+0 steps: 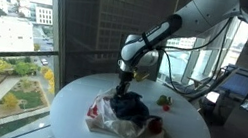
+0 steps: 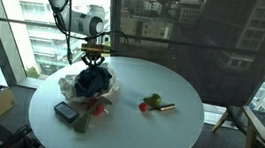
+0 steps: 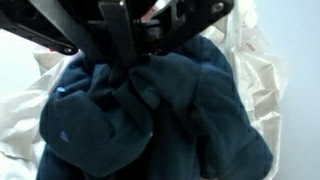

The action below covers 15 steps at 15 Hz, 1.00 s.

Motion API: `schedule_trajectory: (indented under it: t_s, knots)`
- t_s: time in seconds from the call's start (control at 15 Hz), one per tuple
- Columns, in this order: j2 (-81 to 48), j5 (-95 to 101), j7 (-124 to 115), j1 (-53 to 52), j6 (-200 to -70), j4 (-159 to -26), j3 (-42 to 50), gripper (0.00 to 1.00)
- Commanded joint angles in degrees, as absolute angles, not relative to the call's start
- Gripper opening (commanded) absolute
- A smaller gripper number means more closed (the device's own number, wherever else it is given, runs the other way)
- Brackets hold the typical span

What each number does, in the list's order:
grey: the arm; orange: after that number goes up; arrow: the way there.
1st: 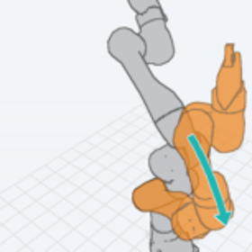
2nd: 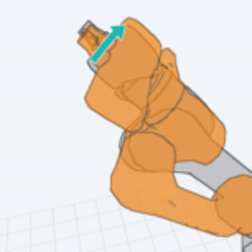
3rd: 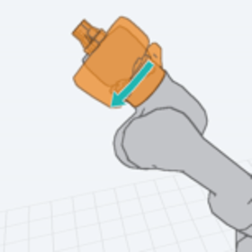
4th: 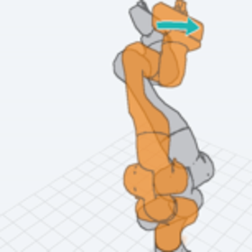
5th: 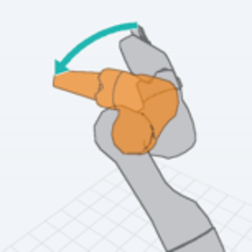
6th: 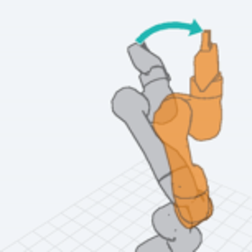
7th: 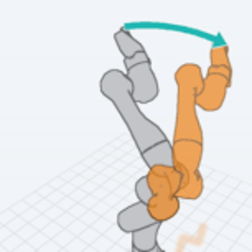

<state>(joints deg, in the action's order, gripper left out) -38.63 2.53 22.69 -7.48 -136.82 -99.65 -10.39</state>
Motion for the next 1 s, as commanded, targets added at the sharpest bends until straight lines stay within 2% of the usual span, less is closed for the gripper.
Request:
schedule_trajectory:
  t_s: [0.0, 0.4, 0.47, 0.53, 0.67, 0.93]
  knots:
    - [-45.53, 5.4, 22.99, -7.6, -137.7, -94.44, -9.56, 0.03]
    - [-50.35, 3.99, 25.39, -6.32, -133.7, -90.54, -12.28, 0.04]
    - [-50.3, 4.0, 25.4, -6.35, -133.28, -90.14, -12.49, 0.08]
    - [-49.36, 4.42, 24.59, -6.76, -133.52, -90.46, -12.16, 0.36]
    - [-46.93, 4.47, 22.26, -7.3, -133.76, -91.39, -11.54, 0.44]
    - [-39.73, 2.48, 20.35, -5.85, -134.95, -96.86, -12.54, 0.74]
